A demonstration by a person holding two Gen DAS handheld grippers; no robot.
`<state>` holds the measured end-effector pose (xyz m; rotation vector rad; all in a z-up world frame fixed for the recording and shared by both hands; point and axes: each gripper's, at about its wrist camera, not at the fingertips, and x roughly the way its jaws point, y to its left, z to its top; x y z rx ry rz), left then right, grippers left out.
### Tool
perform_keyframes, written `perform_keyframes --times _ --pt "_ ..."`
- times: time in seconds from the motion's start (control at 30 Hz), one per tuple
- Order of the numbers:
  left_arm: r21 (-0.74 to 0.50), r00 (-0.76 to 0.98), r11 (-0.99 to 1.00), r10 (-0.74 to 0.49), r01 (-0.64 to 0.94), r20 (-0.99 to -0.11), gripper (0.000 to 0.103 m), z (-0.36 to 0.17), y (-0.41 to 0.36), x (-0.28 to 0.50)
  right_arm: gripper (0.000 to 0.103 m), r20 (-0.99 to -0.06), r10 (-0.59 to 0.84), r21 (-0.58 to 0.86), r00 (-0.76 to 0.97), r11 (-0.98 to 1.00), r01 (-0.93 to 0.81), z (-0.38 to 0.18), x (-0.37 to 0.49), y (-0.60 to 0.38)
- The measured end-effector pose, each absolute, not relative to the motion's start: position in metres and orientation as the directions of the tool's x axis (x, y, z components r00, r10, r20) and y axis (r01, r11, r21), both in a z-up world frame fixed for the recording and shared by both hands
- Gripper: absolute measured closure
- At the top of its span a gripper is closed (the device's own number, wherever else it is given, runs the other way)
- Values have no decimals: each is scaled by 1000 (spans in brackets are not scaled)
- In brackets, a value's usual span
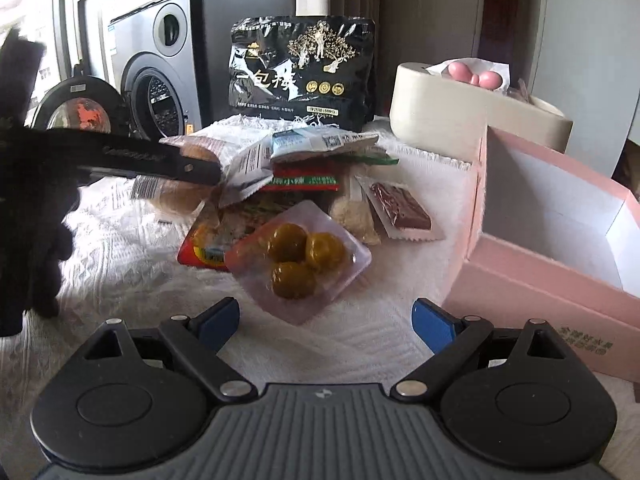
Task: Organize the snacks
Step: 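Reach the left tool to the bagged bread roll and grasp it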
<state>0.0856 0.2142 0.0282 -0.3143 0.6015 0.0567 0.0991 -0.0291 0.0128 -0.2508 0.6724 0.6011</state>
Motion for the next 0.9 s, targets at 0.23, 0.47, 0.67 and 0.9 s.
perform_keyframes --times 0.23,0.47,0.67,0.9 --pt "-254 832 957 -24 -142 -554 44 28 215 80 9 -661 394 -101 639 796 -597 13 107 8" --pt "-260 837 956 -31 -134 -546 44 26 216 79 9 -691 334 -2 641 886 -464 13 135 11" --pt "-270 844 954 -39 -127 -535 44 24 217 78 9 -710 366 27 602 868 -496 11 139 19" --pt "-271 847 956 -51 -112 -529 44 23 214 77 34 -642 501 -86 581 706 -703 22 113 35"
